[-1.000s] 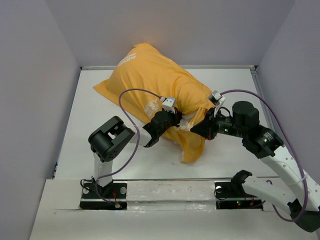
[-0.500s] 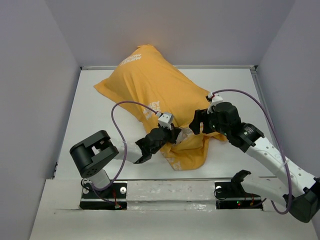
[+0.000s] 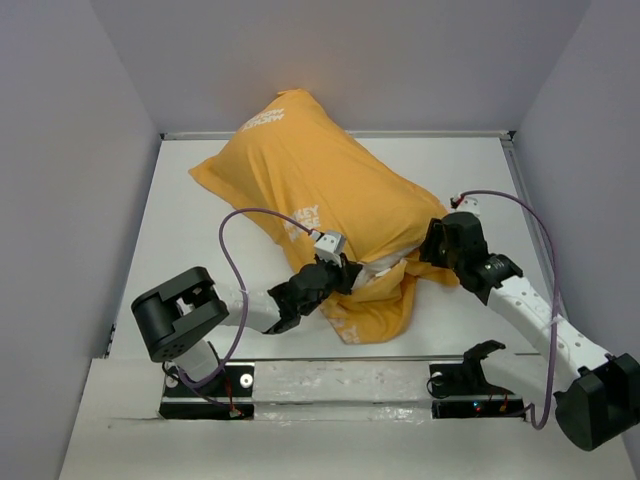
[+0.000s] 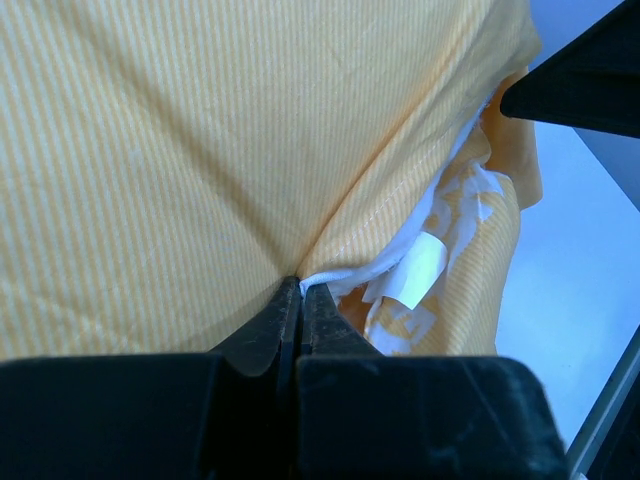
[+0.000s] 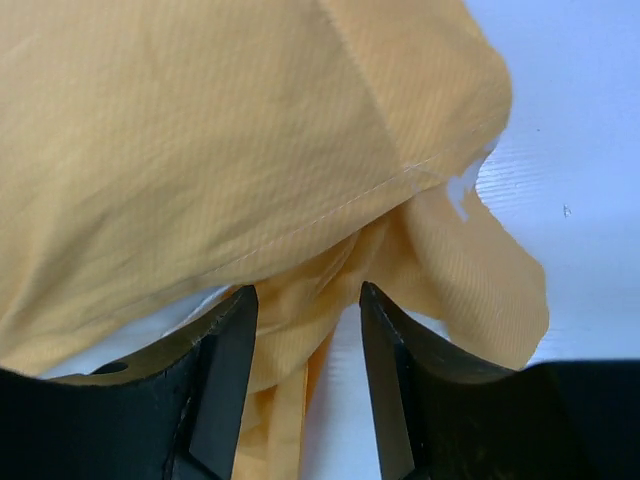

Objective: Put the pillow into the pillowcase

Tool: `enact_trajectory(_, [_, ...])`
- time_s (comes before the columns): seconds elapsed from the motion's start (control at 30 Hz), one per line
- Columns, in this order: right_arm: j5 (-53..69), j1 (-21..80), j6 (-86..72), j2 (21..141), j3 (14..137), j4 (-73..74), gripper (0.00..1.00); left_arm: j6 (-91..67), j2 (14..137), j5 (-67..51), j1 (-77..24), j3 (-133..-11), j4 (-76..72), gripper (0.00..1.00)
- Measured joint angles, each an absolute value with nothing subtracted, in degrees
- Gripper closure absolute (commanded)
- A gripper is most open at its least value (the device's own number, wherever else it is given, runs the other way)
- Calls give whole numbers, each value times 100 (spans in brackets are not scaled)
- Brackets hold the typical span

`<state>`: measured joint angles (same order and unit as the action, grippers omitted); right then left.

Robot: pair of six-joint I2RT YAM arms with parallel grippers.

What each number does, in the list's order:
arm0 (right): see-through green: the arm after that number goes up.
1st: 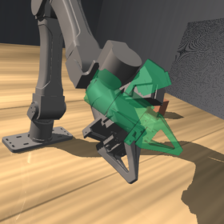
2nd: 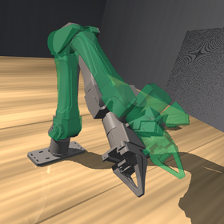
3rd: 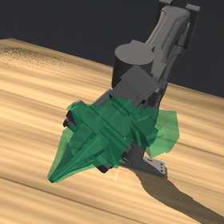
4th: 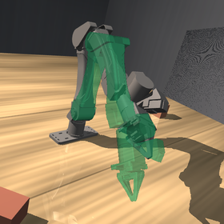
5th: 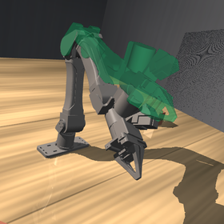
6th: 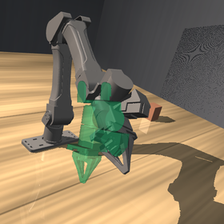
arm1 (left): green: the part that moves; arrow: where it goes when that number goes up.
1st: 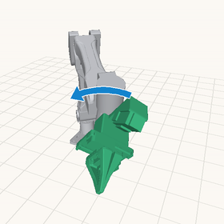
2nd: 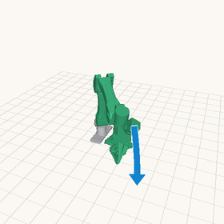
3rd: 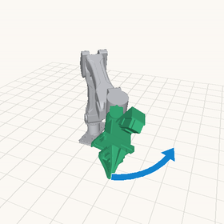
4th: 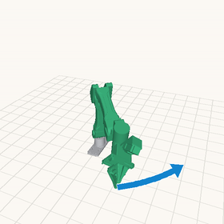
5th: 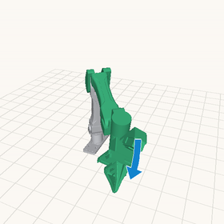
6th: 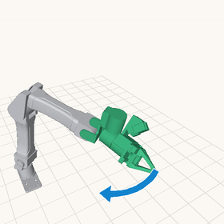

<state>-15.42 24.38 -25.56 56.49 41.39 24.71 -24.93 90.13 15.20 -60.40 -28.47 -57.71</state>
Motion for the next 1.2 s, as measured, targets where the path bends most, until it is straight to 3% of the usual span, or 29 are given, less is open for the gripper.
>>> enact_trajectory(0.1, [-1426,2165,-2727,5675,3813,2029,33,-2467,9004,1557,-6042,-2847,-5734,99])
enact_trajectory(0.2, [-1063,1966,-2867,6108,3516,1468,37,-2440,9004,1570,-6045,-2849,-5723,99])
enact_trajectory(0.23, [-904,1911,-2899,6394,3472,1258,50,-2432,9004,1570,-6045,-2849,-5719,99])
enact_trajectory(0.27, [-821,1900,-2926,6593,3459,1100,69,-2421,9004,1568,-6045,-2851,-5719,99])
enact_trajectory(0.3, [-674,1896,-2943,6827,3428,836,100,-2412,9004,1568,-6045,-2853,-5719,99])
enact_trajectory(0.5, [-425,1896,-3046,6501,3109,276,100,-2283,9067,1559,-6025,-2956,-5669,99])
enact_trajectory(0.87, [-449,1879,-2939,3297,4001,2869,100,-2248,9745,939,-5273,-3430,-5741,99])
enact_trajectory(1.0, [-395,1883,-2770,3382,4414,2965,100,-2290,9758,812,-5328,-3439,-5822,99])
enact_trajectory(1.2, [878,1872,-2410,4945,4818,1890,100,-2373,9959,1125,-5787,-3544,-5848,99])
